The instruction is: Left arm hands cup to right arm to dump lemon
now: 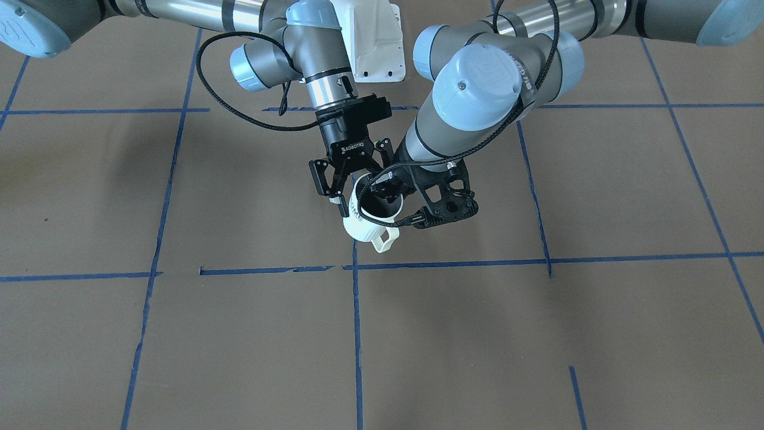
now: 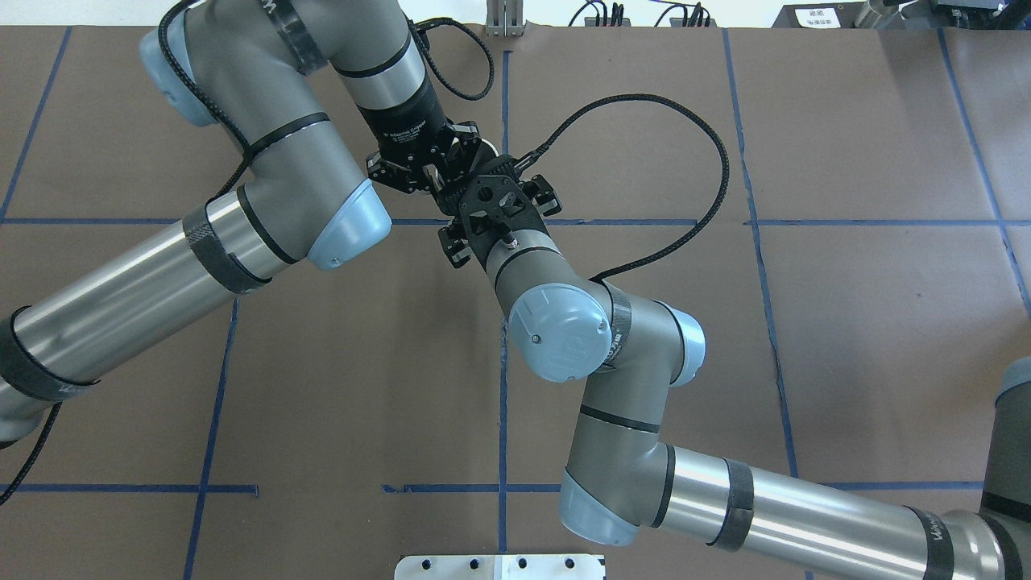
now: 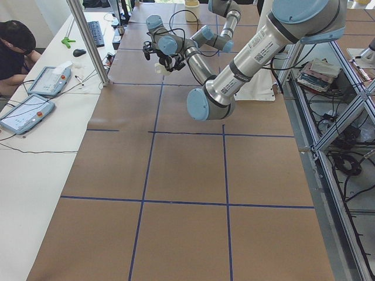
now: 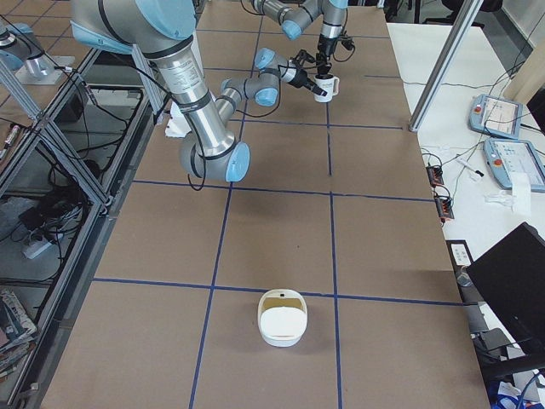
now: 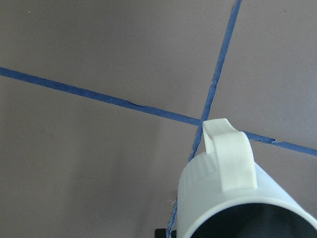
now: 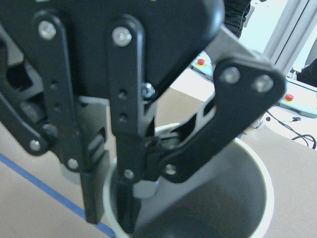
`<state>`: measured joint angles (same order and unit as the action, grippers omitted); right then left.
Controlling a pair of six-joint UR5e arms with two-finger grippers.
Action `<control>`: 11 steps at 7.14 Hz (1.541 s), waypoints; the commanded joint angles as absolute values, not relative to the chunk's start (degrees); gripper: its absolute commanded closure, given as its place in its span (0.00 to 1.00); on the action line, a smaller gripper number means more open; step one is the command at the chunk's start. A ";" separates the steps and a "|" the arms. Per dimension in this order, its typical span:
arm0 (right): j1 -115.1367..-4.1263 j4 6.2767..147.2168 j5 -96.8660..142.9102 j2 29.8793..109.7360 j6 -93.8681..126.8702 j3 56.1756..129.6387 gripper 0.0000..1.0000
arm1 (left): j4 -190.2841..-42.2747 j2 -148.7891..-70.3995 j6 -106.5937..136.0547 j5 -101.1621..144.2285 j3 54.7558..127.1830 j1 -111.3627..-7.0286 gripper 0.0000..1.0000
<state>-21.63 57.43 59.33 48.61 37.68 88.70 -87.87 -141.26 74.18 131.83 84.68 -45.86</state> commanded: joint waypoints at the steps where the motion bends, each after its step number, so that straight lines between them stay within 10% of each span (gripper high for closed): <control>1: -21.71 57.13 59.41 48.60 37.71 88.77 0.00 | -87.80 -141.24 74.44 131.84 84.64 -45.88 1.00; 11: -21.27 57.22 59.41 49.13 37.62 88.77 0.00 | -91.93 -142.47 79.10 131.66 79.38 -47.02 1.00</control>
